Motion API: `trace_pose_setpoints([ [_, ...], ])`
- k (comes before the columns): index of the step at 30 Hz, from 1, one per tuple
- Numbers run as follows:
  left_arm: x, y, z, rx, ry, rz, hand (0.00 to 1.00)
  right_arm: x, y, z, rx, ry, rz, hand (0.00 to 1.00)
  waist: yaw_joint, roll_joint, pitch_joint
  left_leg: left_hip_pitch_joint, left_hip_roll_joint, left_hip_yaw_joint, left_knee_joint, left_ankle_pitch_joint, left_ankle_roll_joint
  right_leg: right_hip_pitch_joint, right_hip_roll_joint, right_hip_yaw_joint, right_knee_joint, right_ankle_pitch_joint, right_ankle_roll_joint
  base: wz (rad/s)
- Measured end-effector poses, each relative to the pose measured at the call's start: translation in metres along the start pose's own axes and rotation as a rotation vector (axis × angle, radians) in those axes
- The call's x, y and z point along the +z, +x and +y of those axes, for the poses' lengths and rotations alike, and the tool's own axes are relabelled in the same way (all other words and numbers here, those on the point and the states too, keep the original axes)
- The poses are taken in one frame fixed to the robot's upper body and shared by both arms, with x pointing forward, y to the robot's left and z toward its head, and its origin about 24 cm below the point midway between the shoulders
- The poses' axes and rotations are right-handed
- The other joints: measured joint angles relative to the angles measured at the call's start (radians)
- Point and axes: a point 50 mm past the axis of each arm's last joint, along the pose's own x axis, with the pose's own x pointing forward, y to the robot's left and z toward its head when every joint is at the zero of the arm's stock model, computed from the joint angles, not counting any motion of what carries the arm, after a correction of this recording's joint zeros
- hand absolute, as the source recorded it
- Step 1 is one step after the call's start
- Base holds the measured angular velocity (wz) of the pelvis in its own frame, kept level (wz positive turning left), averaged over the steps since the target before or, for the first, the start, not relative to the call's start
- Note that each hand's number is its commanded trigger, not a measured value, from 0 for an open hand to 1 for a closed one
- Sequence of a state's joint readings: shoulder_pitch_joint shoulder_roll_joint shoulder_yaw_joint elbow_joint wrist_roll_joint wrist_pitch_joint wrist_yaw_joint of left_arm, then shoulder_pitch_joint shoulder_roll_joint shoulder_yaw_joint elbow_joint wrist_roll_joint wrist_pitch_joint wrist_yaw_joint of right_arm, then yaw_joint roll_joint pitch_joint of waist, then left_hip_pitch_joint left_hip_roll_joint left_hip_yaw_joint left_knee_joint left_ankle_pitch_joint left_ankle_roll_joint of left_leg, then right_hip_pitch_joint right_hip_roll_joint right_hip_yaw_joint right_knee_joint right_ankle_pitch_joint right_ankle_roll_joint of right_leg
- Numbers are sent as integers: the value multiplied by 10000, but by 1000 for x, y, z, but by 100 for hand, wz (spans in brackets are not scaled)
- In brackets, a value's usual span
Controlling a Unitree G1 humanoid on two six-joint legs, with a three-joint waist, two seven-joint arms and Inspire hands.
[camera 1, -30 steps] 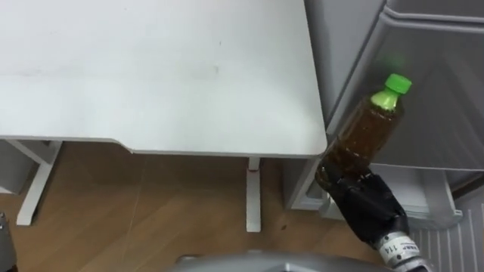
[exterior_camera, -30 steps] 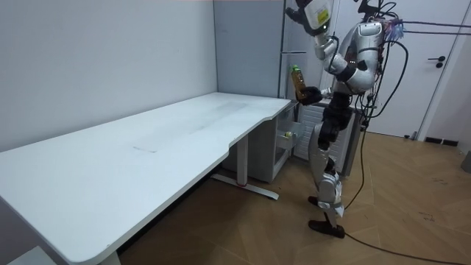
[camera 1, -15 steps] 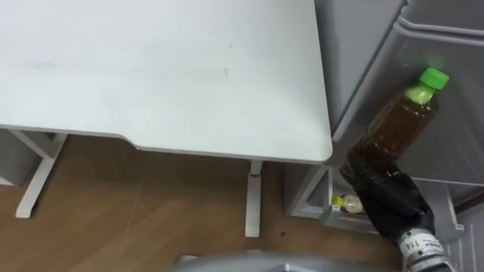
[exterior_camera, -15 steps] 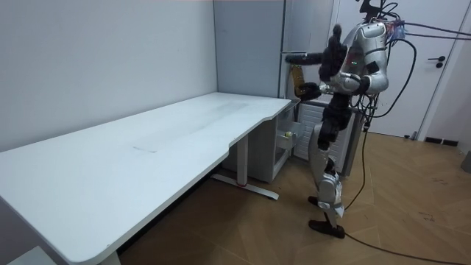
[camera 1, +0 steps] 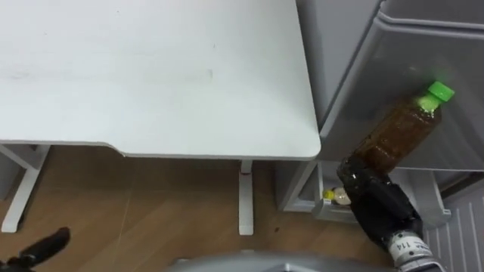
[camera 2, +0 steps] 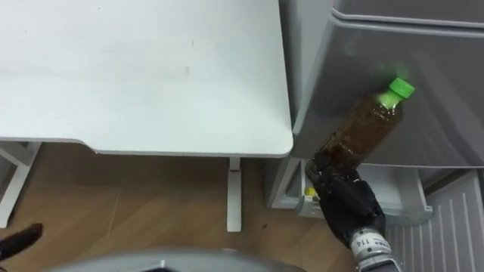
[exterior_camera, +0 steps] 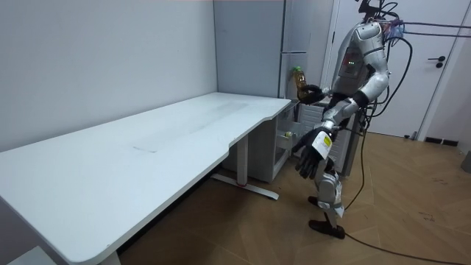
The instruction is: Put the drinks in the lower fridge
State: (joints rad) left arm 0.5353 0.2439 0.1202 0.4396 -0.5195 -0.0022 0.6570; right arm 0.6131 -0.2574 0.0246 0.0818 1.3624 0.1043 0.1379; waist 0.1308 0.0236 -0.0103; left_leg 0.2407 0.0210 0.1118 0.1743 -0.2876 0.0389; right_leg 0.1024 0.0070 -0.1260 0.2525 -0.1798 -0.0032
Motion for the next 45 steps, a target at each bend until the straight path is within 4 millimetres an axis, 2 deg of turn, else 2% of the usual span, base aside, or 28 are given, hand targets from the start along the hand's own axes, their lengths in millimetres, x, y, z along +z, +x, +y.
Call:
trace_pose_setpoints([
  [2, -18, -1, 1, -366, 617, 619, 0, -2, 1, -9, -416, 122, 82, 100, -117, -11, 8, -26, -3, -2, -2, -4, 3, 2, -3, -4, 4, 0, 0, 0],
  [5, -32, -5, 1, -628, 1026, 1196, 0, -5, 1, -16, -862, 240, 186, 100, -165, -4, 39, -67, 7, 149, -49, -4, 3, -112, 49, 179, 62, 0, -4, -12],
  [10, -45, -11, -5, -1501, 1779, 1367, 0, -8, 9, -12, -812, 554, 324, 100, -496, 37, 54, -273, -5, 174, -39, 8, 15, -362, 22, 188, 155, 3, -10, -3],
  [15, -41, -7, -19, -2153, 2230, 1167, 0, -3, 24, -10, -687, 511, 221, 100, -745, -78, 57, -654, -34, 245, 59, 26, 39, -846, -47, 190, 444, -3, -12, -5],
  [22, -26, -5, -55, -3186, 2493, 806, 0, 2, 45, -14, -1167, 918, -6, 100, -853, -160, 128, -1658, -140, 481, 418, 48, 87, -1948, -164, 431, 840, -2, -12, -11],
  [23, -22, -5, -60, -3338, 2463, 681, 0, 3, 48, -13, -1190, 1007, -36, 100, -898, -101, 187, -1850, -153, 476, 530, 36, 107, -2141, -204, 417, 960, -2, -12, 0],
  [25, -17, -6, -67, -3493, 2392, 548, 0, 5, 56, -12, -1275, 1207, -82, 100, -960, -75, 250, -2219, -174, 479, 715, 22, 130, -2533, -243, 430, 1164, -3, -13, 0],
  [27, -13, -6, -71, -3588, 2333, 436, 0, 8, 64, -12, -1539, 1199, -146, 100, -972, -97, 261, -2674, -182, 503, 978, 4, 150, -2982, -284, 427, 1382, -3, -14, 0],
  [28, -9, -5, -75, -3704, 2338, 317, 0, 11, 71, -9, -1566, 1226, -184, 100, -976, -112, 268, -2972, -193, 530, 1213, 3, 153, -3313, -384, 436, 1569, -3, -15, 0],
  [31, -2, -6, -83, -4085, 2421, 70, 0, 17, 83, -4, -1602, 1450, -355, 100, -977, -163, 300, -3675, -235, 581, 1719, 1, 156, -4052, -426, 478, 2026, -4, -15, -3],
  [33, 0, -5, -87, -4188, 2444, 99, 0, 20, 92, 0, -1690, 1526, -405, 100, -947, -202, 324, -4006, -268, 689, 1869, 1, 160, -4407, -504, 515, 2176, -20, -72, -9],
  [35, 8, -5, -95, -4390, 2336, -99, 0, 27, 104, 10, -1632, 1630, -572, 100, -985, -256, 361, -4835, -310, 735, 2478, -75, 247, -5179, -692, 478, 2703, -96, -158, 9],
  [40, 16, -7, -110, -4778, 2519, -288, 0, 36, 120, 31, -1714, 1787, -686, 100, -978, -369, 427, -6080, -339, 734, 3467, -276, 310, -6289, -784, 602, 3494, -185, -217, 6],
  [41, 19, -7, -111, -4803, 2496, -379, 0, 39, 124, 38, -1628, 1841, -744, 100, -975, -451, 465, -6404, -347, 748, 3739, -311, 320, -6612, -847, 607, 3736, -223, -238, 4],
  [43, 23, -7, -114, -4860, 2492, -507, 0, 45, 128, 42, -1636, 1960, -847, 100, -967, -525, 496, -6826, -337, 727, 4043, -323, 335, -6967, -947, 547, 3919, -218, -267, 11],
  [45, 22, -8, -115, -4900, 2553, -537, 0, 50, 132, 45, -1813, 2023, -932, 100, -958, -550, 494, -7121, -294, 697, 4252, -321, 338, -7202, -945, 429, 3947, -126, -312, 7],
])
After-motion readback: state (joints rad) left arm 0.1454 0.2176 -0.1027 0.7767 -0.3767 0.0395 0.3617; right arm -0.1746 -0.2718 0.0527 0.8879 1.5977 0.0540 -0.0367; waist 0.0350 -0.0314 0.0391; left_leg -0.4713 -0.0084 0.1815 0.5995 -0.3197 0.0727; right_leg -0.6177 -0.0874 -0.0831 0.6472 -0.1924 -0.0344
